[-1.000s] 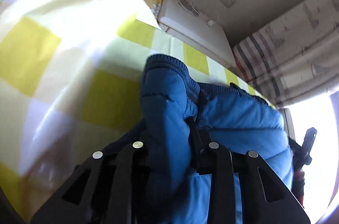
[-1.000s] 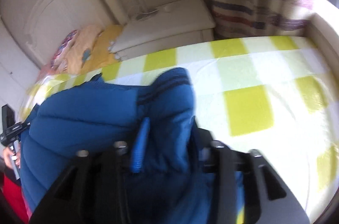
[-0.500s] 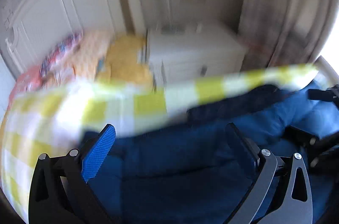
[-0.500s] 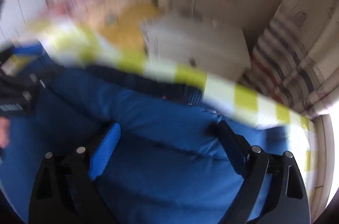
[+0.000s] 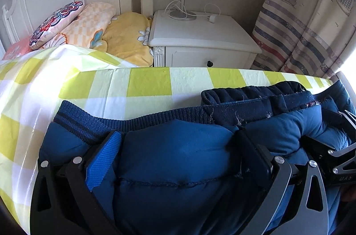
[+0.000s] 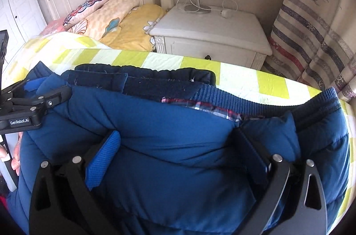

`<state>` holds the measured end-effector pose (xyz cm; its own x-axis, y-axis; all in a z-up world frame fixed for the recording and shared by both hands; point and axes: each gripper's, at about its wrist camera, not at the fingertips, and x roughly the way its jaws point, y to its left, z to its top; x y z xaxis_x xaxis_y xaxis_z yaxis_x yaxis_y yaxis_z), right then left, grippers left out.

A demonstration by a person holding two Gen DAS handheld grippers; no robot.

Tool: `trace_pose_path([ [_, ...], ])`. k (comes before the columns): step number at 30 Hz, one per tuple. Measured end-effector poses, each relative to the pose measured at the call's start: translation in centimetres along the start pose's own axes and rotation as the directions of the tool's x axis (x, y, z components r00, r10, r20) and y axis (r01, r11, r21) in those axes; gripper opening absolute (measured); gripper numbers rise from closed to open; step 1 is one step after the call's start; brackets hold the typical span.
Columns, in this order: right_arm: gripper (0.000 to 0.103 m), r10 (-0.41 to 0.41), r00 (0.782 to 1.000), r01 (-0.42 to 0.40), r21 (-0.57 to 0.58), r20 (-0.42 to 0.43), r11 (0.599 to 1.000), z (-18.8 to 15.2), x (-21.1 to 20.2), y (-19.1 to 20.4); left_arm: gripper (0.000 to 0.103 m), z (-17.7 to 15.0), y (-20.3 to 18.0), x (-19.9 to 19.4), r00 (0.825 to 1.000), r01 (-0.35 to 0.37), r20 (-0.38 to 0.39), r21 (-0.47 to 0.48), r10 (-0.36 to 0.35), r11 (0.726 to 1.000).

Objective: Fold large clothes
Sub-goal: 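Release the hem and press the folded jacket flat with both tools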

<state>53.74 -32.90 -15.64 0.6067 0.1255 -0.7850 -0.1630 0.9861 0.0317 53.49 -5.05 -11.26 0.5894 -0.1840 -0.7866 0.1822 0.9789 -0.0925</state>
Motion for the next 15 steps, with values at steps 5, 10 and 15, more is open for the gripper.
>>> trace_pose_path([
  [5, 0.101, -0.015, 1.000, 0.015, -0.012, -0.008, 1.000, 0.0, -0.2, 0.1, 0.099, 0.4, 0.0, 0.1, 1.000, 0.001, -0.010, 0.001, -0.001, 1.000],
  [10, 0.100, -0.097, 0.995, 0.095, -0.083, -0.024, 0.992, 0.3, -4.4, -0.2, 0.099, 0.4, 1.1, -4.6, 0.998, -0.046, 0.051, 0.019, 0.045, 0.999],
  [15, 0.101, -0.218, 0.975, 0.219, 0.033, -0.033, 0.975, -1.9, -5.0, -6.6, 0.099, -1.6, 5.3, -5.7, 0.986, -0.151, 0.062, -0.017, 0.151, 0.988],
])
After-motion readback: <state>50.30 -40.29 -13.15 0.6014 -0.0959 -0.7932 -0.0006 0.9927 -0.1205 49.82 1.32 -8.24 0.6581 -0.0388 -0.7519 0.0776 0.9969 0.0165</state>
